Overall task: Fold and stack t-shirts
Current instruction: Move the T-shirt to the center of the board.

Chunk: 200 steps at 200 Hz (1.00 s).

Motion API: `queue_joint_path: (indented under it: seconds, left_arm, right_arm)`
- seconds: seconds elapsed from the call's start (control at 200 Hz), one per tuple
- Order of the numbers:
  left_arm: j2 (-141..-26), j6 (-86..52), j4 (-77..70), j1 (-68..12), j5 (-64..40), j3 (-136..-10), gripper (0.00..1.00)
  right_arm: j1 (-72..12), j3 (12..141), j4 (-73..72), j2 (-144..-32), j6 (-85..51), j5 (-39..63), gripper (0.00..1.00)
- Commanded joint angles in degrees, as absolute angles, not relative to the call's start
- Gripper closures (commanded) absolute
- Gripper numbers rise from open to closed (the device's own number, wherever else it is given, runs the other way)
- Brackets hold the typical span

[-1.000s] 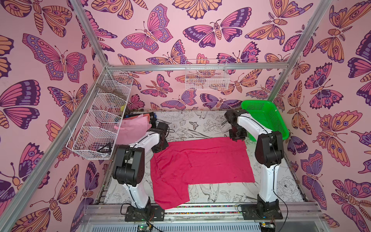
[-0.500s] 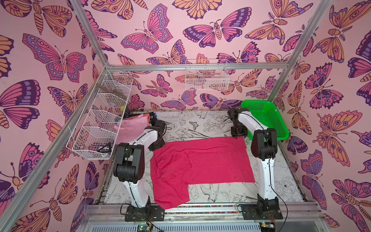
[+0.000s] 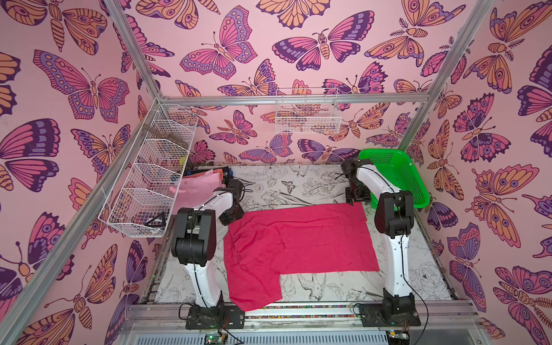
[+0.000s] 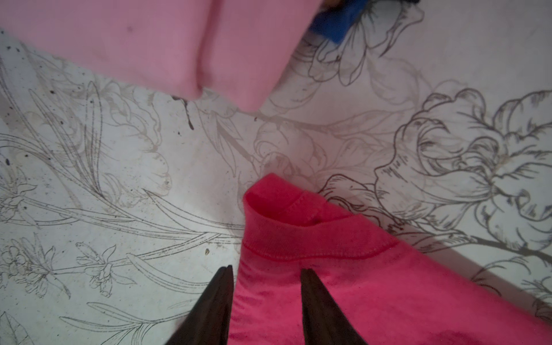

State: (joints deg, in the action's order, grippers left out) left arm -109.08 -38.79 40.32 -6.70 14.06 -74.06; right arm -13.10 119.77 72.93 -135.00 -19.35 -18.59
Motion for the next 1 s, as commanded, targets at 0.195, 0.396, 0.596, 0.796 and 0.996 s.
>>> queue_joint_path:
  seconds: [0.195, 0.396, 0.596, 0.796, 0.996]
  left_arm:
    - [-113.7, -37.6, 39.7, -5.5, 11.0, -77.8, 0.7]
    - [-115.4, -37.7, 39.8, -5.4, 10.9, -78.5, 0.78]
    - [-114.8, -37.6, 40.0, -4.9, 11.3, -78.6, 0.92]
    - [-113.2, -37.3, 41.8, -4.9, 12.5, -80.0, 0.94]
    - [-111.6, -37.4, 42.6, -4.7, 14.5, -80.6, 0.96]
  right_arm:
    - [-12.7, 122.3, 75.0, -136.7, -18.8, -17.5, 0.37]
    - [-12.7, 122.0, 75.1, -136.7, -18.8, -17.5, 0.38]
    - [-12.7, 121.1, 74.6, -137.2, -18.8, -16.6, 0.44]
    - [-12.6, 120.3, 74.2, -137.3, -18.8, -16.5, 0.48]
    - [-12.6, 120.9, 74.7, -137.9, -18.8, -16.4, 0.45]
